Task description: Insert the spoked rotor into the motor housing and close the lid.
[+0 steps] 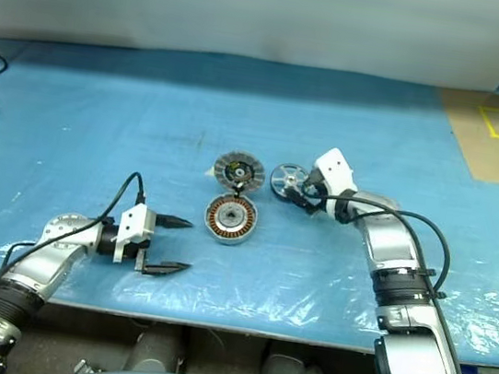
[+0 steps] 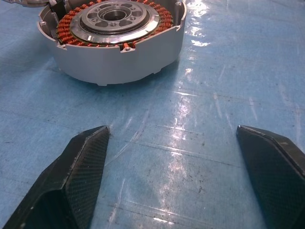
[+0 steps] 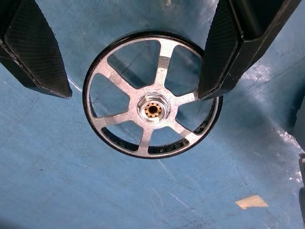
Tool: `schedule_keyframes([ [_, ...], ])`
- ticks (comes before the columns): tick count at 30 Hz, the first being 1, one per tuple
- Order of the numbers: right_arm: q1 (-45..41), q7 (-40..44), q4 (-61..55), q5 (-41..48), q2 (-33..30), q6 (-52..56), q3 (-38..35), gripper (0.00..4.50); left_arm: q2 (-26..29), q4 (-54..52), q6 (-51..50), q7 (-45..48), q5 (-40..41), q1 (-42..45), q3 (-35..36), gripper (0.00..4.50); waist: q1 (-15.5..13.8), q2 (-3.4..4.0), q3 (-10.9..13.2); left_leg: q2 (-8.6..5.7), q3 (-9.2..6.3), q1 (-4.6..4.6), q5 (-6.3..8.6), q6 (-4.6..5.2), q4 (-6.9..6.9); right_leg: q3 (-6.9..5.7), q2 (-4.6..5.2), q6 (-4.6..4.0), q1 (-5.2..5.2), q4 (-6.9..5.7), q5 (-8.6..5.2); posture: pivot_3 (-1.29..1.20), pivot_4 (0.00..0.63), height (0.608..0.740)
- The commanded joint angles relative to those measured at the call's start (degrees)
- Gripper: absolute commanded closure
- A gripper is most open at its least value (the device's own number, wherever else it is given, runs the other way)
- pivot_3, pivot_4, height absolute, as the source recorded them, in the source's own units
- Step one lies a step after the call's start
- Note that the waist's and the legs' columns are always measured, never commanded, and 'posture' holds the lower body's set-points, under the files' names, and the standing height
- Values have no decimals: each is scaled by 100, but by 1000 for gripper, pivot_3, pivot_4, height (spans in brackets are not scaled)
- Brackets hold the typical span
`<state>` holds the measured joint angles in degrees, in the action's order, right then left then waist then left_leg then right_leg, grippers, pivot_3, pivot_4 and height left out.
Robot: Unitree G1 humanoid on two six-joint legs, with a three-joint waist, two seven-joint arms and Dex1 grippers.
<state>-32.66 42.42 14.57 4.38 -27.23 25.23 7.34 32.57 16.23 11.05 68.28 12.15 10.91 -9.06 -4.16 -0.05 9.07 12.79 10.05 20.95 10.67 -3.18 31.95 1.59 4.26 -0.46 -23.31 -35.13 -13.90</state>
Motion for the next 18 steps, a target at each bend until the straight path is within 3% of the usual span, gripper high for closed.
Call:
schedule_keyframes([
  [1,9,16,-322,-16,-39,-112,-10,31,20,271,-26,-28,-217,-105,-112,0,1,0,0,0,0,0,0,0,2,0,0,0,0,-3,0,0,150,740],
  [18,-2,38,-489,-113,-1,-181,56,31,41,-6,-181,-117,-208,-217,-154,0,10,0,0,2,0,1,0,0,10,2,0,0,-1,-7,-1,0,150,740],
])
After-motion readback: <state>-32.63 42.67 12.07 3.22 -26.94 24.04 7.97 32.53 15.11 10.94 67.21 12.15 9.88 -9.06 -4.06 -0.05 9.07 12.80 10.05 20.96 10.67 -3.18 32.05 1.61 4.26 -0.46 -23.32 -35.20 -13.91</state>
